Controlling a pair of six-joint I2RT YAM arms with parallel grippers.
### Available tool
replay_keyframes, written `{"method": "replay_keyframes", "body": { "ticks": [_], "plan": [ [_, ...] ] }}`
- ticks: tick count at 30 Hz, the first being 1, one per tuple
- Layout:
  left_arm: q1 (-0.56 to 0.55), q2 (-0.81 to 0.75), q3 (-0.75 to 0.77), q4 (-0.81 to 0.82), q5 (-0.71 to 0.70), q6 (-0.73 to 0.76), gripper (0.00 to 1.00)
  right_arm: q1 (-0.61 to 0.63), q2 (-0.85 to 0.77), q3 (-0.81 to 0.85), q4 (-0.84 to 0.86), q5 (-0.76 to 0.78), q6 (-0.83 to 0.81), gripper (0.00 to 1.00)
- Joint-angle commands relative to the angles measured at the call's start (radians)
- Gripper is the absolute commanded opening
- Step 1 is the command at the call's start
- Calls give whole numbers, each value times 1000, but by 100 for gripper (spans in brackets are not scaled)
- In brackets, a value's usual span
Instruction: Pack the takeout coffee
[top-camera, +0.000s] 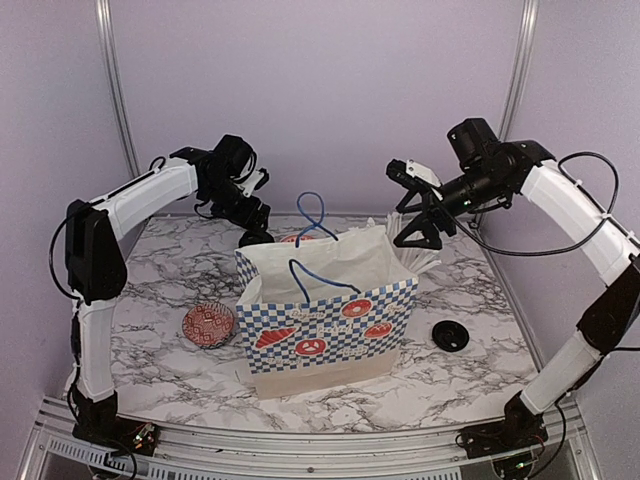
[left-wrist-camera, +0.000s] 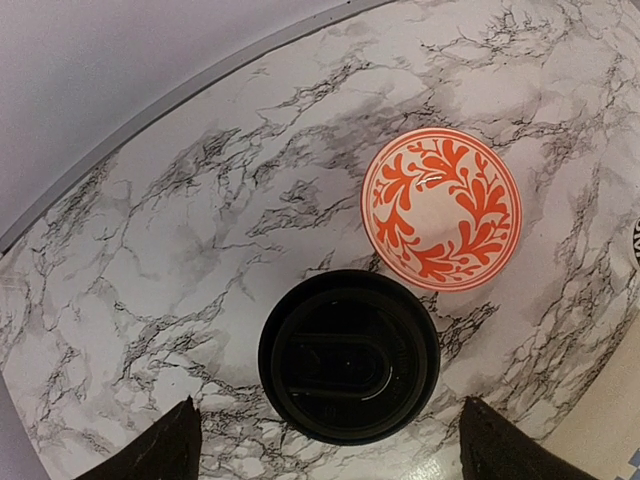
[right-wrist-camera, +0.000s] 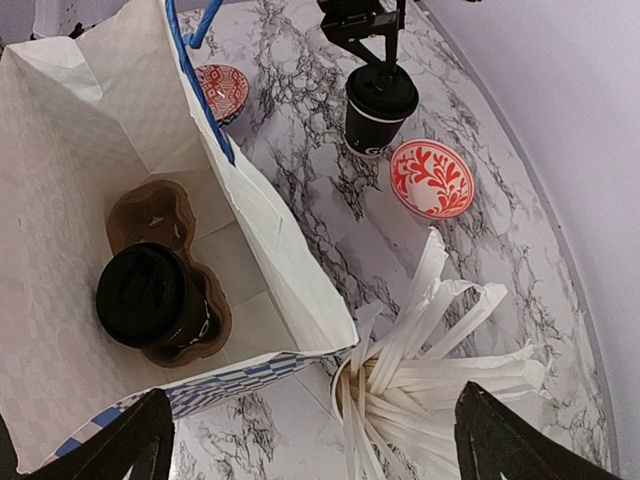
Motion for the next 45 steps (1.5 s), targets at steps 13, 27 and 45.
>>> {"method": "replay_keyframes", "body": {
  "ticks": [13,27,45],
  "plan": [
    [-5,130,72,-33,13,-60,81,-7,20,1,-19,-48,-13,93],
    [-11,157,78,-36,-34,-99,66,-7,2,-28,-20,-69,-21,91],
    [-12,-124,25,-63,-75,-112,54,-7,-23,-42,-20,-75,-23,89]
  ]
}}
